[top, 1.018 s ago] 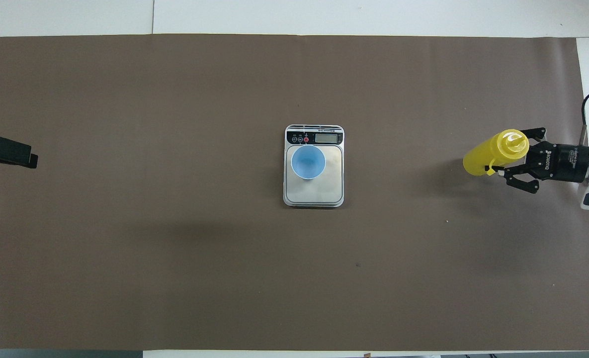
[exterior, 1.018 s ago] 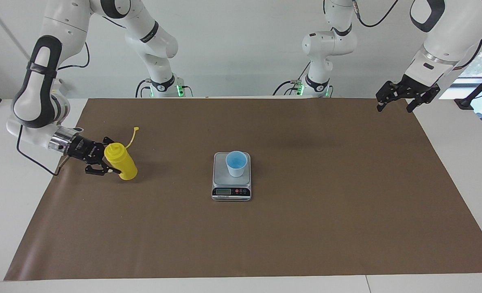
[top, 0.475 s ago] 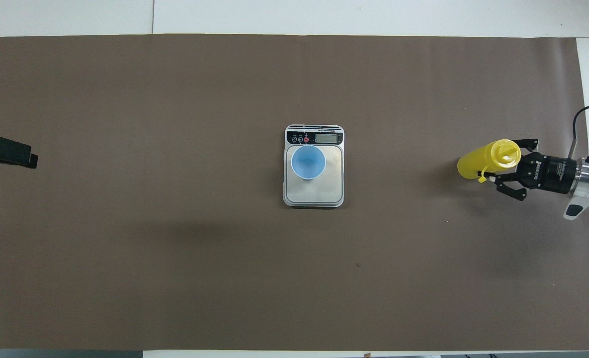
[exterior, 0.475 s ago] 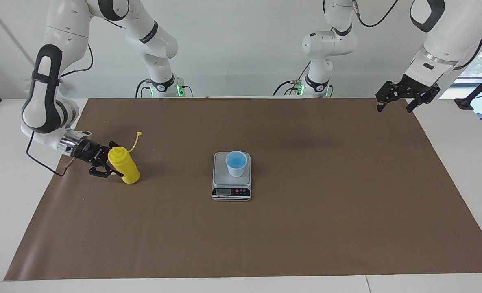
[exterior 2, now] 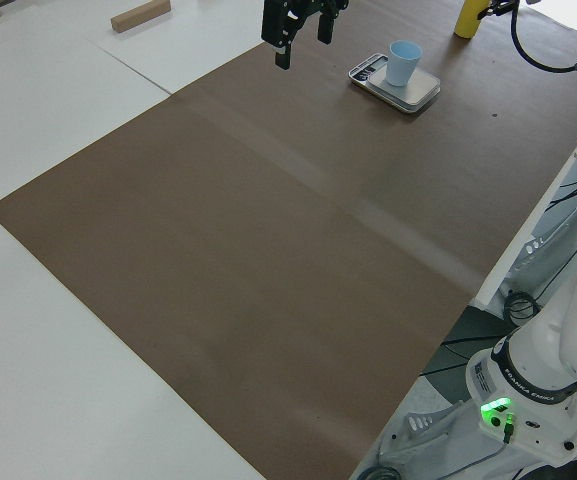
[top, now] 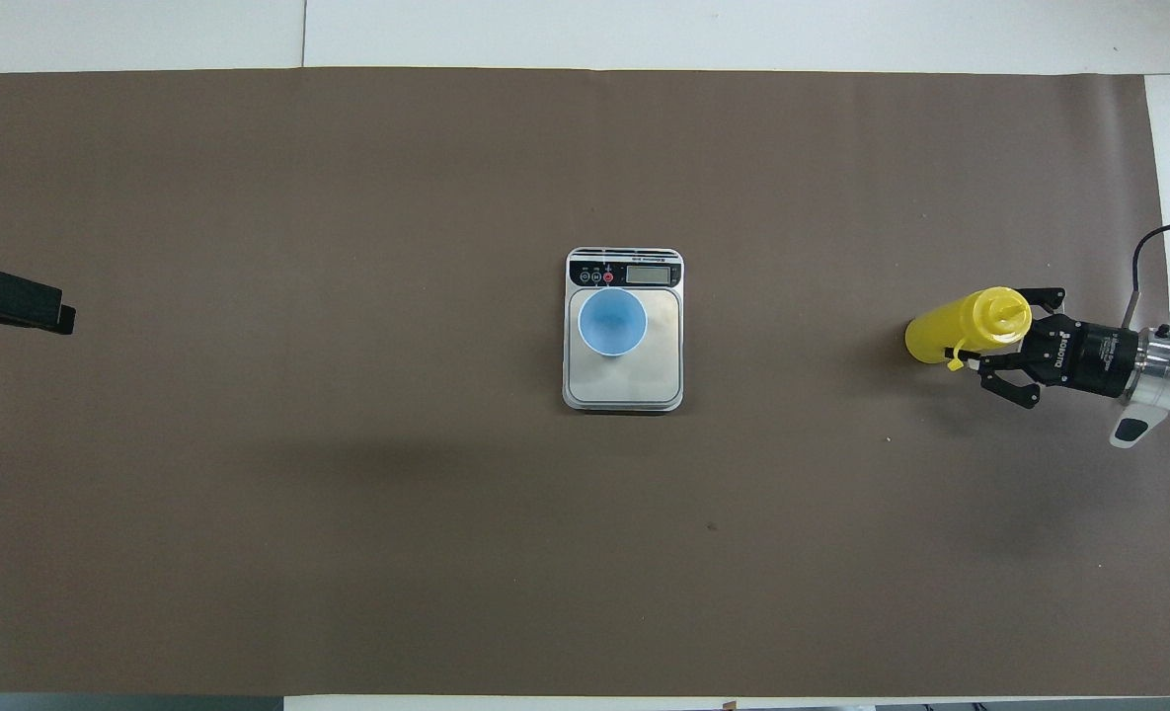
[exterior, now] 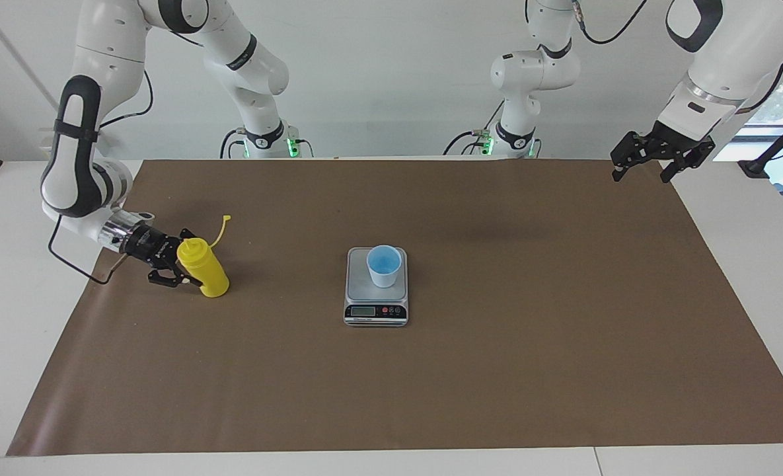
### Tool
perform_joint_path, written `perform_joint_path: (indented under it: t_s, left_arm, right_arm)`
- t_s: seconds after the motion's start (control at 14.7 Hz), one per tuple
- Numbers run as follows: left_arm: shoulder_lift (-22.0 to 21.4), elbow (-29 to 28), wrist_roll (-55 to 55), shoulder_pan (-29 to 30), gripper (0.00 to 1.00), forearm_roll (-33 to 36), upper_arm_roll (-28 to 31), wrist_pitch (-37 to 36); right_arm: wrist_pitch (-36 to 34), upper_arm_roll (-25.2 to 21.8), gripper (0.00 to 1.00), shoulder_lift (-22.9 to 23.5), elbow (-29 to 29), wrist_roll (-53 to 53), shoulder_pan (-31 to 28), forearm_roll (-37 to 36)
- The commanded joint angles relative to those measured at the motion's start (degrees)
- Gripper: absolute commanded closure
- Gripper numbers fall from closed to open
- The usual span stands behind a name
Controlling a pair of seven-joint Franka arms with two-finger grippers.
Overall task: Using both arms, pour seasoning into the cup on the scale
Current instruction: 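Lower the bottle onto the table and open the right gripper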
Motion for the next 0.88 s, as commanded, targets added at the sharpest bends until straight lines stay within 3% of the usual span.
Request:
perform_joint_path:
  t_s: [0.0, 0.07, 0.14, 0.2, 0.27, 0.54, 0.81]
  left_arm:
    - [-0.9, -0.3, 0.5, 0.5, 0.00, 1.0, -0.3, -0.5]
    - [-0.9, -0.3, 0.5, 0.5, 0.00, 1.0, -0.3, -0.5]
    - [-0.9, -0.3, 0.5, 0.5, 0.00, 1.0, -0.3, -0.5]
    - [-0.9, -0.3, 0.5, 0.5, 0.00, 1.0, -0.3, -0.5]
    - [-0.9, -0.3, 0.5, 0.5, 0.00, 0.9, -0.3, -0.5]
    - [-0.9, -0.3, 0.5, 0.5, 0.00, 1.0, -0.3, -0.5]
    - [-0.9, -0.3, 0.5, 0.5, 0.00, 1.0, -0.3, -0.5]
  right_arm:
    - [0.6, 0.9, 1.00, -1.2, -1.3, -2.7, -1.1, 1.9]
    - [0.7, 0.9, 0.86, -1.2, -1.3, -2.7, -1.1, 1.9]
    - [0.7, 0.9, 0.58, -1.2, -1.3, -2.7, -1.1, 1.9]
    - [0.6, 0.9, 0.20, -1.2, -1.3, -3.1, -1.1, 1.9]
    - [0.4, 0.9, 0.00, -1.2, -1.3, -4.0, -1.1, 1.9]
    - [-1.6, 0.7, 0.00, -1.1, 0.0, -4.1, -2.9, -0.2]
    - [-11.9, 0.6, 0.00, 0.8, 10.7, -1.0, -6.6, -11.3]
